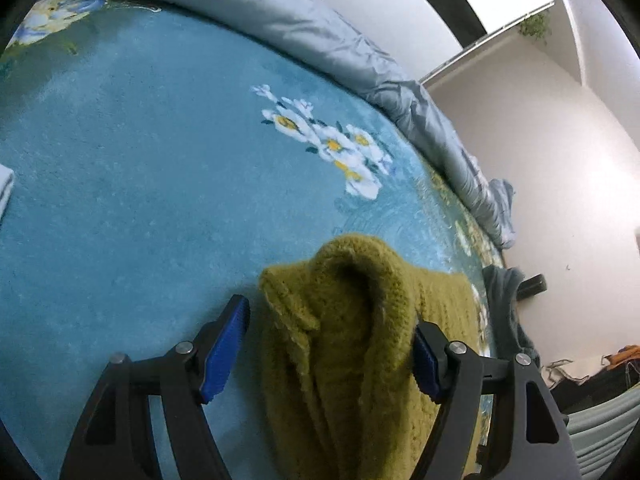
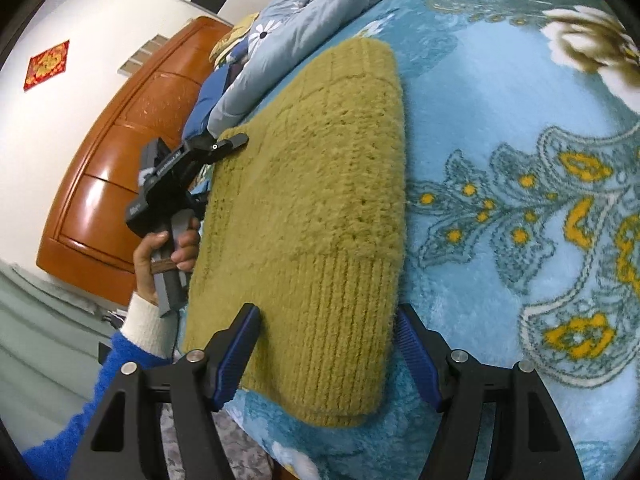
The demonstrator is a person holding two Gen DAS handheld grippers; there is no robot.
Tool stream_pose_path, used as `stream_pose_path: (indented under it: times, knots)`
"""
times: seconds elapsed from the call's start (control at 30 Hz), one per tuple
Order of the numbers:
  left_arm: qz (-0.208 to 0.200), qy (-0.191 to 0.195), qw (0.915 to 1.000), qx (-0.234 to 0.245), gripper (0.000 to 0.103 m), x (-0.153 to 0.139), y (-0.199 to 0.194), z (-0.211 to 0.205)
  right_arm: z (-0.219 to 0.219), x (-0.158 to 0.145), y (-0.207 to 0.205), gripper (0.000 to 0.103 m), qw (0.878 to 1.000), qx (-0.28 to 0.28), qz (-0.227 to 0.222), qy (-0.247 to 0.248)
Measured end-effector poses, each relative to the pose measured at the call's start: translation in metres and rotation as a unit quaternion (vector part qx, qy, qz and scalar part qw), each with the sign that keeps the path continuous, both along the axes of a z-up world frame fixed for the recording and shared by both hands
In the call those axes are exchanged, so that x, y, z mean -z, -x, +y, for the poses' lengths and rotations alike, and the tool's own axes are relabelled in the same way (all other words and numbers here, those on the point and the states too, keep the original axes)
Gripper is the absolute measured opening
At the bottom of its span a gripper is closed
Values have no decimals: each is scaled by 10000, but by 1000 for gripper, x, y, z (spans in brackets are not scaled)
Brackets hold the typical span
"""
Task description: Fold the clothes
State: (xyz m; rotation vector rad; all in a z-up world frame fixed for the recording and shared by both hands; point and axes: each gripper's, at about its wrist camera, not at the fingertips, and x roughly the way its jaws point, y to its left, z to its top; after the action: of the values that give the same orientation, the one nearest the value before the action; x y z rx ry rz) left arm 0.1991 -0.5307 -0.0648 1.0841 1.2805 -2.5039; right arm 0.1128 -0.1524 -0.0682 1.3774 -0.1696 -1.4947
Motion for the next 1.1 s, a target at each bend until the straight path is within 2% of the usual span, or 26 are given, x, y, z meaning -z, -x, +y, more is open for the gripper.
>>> stream_pose_path:
  times: [0.03, 0.1, 0.2, 0.23, 0.27, 0.3, 0.5, 0.6, 0.7, 0.8, 0.93, 1.1]
  knots:
    - [65, -9, 10000, -10, 59, 0, -1, 1, 1, 0, -1, 72, 10000, 25, -19, 23]
    - [103, -24, 9999, -32, 49, -1, -1, 3, 2, -1, -2, 65, 9999, 47, -104, 82]
    - [65, 5, 9998, -174, 33, -2, -1, 7, 2, 1, 1, 43, 9995, 92, -278, 107]
    - [66, -6, 9997, -252, 31, -4, -2, 9, 2, 2, 3, 34, 9994, 84, -317, 125]
    - [96, -11, 9994, -341, 30, -8, -4, 10, 3, 0, 8, 30, 9990, 43, -400, 196]
    - [144, 1, 9991, -409, 29, -12, -8, 13, 3, -2, 13, 29, 9987, -42, -453, 247]
    - [532, 197, 9974, -434, 28, -43, -38, 45, 1, -43, 59, 28, 9948, -1011, 142, 14]
    - [751, -6, 9966, -340, 27, -42, -53, 67, 4, -57, 96, 28, 9918, -1191, 371, -273]
    - [772, -31, 9967, -261, 27, -35, -60, 90, 6, -63, 131, 28, 9897, -1225, 511, -542]
    - [604, 25, 9976, -337, 27, -20, -61, 96, 9, -51, 149, 28, 9895, -1210, 413, -668]
    - [549, -201, 9974, -413, 29, 0, -63, 87, 12, -29, 156, 29, 9922, -1072, 181, -618]
    - [604, -249, 9976, -224, 36, -1, -63, 85, 23, -26, 153, 34, 9957, -813, 81, -433]
